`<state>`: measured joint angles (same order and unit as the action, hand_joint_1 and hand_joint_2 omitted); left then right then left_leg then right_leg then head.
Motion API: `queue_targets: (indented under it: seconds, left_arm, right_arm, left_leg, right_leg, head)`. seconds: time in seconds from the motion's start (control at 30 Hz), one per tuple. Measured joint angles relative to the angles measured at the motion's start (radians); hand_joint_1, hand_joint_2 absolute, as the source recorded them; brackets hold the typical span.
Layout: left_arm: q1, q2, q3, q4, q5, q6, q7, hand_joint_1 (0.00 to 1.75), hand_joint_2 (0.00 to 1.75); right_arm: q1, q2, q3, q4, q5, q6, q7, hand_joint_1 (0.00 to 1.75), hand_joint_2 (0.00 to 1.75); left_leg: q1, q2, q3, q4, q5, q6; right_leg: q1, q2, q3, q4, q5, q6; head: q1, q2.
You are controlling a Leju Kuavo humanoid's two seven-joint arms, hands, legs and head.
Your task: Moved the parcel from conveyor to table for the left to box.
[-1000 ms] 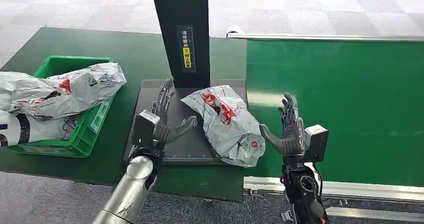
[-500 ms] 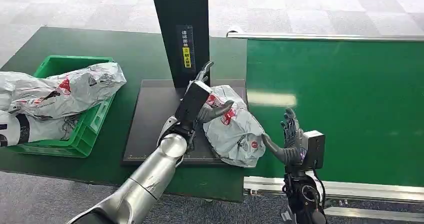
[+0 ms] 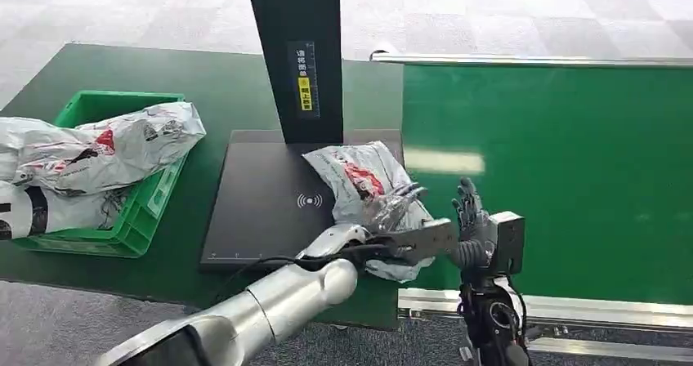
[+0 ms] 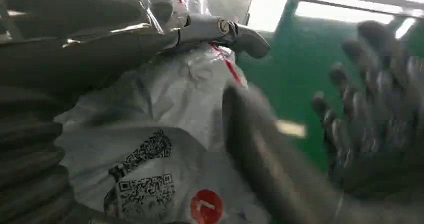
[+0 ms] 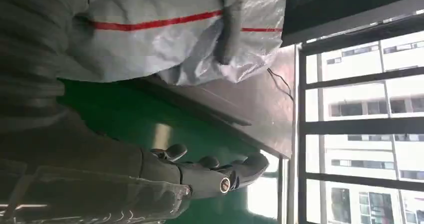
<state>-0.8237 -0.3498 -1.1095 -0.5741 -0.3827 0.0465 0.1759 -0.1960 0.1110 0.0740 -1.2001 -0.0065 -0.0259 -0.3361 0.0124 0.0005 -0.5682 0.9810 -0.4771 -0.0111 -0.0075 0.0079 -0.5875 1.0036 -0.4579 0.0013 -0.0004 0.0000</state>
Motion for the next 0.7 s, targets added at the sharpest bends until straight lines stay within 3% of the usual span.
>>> queue_targets:
  seconds: [0.2, 0.7]
  left_arm:
    - [-0.016, 0.0, -0.119, 0.05, -0.024, -0.021, 0.012, 0.0, 1.75]
    - [-0.031, 0.0, -0.175, 0.08, -0.024, -0.024, 0.012, 0.0, 1.75]
  right_arm:
    - [-0.008, 0.005, 0.0, 0.014, 0.003, 0.003, 0.001, 0.0, 1.75]
    - [-0.009, 0.005, 0.0, 0.022, 0.003, 0.003, 0.001, 0.0, 1.75]
  left_leg:
    - [0.0, 0.0, 0.0, 0.0, 0.0, 0.0]
    - [0.0, 0.0, 0.0, 0.0, 0.0, 0.0]
  right_leg:
    - [0.0, 0.0, 0.0, 0.0, 0.0, 0.0]
    - [0.0, 0.0, 0.001, 0.0, 0.0, 0.0]
  head:
    - [0.0, 0.0]
    - [0.0, 0.0]
